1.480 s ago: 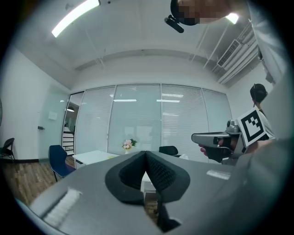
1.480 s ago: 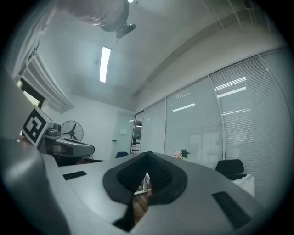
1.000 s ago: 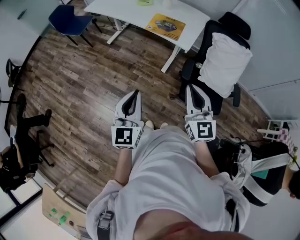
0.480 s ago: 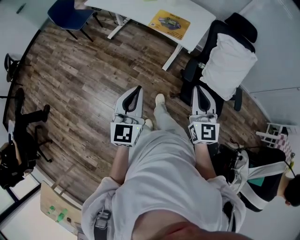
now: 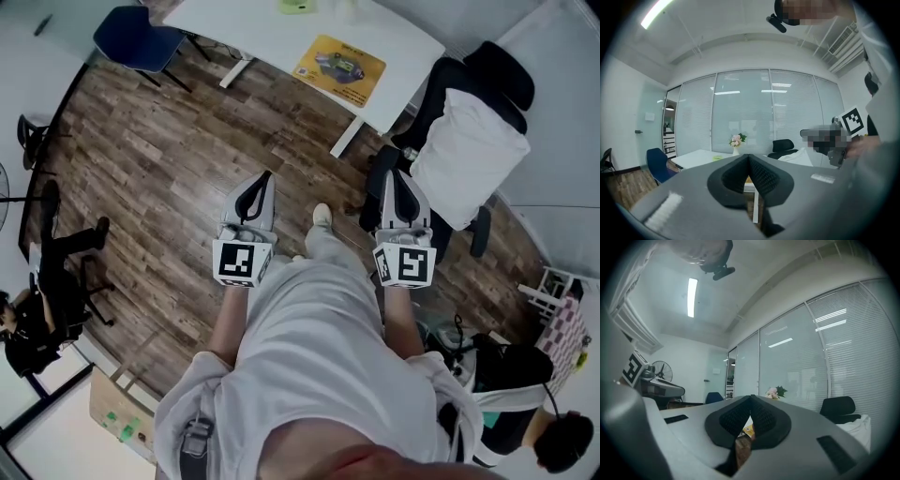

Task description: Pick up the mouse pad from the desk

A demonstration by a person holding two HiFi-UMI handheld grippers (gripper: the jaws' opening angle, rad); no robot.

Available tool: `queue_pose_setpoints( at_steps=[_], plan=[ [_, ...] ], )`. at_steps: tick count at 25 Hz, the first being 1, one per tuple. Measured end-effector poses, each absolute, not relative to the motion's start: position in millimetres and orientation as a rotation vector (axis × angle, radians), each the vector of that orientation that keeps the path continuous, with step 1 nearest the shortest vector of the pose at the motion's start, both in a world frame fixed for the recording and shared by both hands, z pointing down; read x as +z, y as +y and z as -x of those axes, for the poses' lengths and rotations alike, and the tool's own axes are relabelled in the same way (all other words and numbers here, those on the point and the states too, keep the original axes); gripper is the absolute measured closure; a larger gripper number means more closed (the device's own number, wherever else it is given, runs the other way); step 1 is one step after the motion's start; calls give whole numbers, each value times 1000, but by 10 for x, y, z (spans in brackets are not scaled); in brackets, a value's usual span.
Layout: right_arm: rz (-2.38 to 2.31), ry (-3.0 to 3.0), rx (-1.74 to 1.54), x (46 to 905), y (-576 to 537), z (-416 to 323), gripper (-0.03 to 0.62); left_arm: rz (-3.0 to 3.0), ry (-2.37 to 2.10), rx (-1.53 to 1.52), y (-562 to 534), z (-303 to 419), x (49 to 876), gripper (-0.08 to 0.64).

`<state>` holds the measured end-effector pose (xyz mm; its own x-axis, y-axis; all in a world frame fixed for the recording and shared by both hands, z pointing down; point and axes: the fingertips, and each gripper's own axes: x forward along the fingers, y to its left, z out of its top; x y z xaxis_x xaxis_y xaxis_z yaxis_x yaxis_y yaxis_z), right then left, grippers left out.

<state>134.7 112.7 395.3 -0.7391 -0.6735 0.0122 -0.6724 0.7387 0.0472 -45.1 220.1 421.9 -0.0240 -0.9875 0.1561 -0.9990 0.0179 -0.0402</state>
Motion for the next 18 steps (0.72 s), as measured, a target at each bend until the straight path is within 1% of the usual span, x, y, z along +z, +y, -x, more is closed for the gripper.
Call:
queue_pose_setpoints(
  at_steps=[6,18],
  plan=[
    [-1072,-2943,-90,3859,435,-1107,592,-2120,-2213,231,1496,726,4214,572],
    [-1014,-2955,-119,3755,-438,-689,592,-2090,-2185,236,634,1199,4246,572]
  ],
)
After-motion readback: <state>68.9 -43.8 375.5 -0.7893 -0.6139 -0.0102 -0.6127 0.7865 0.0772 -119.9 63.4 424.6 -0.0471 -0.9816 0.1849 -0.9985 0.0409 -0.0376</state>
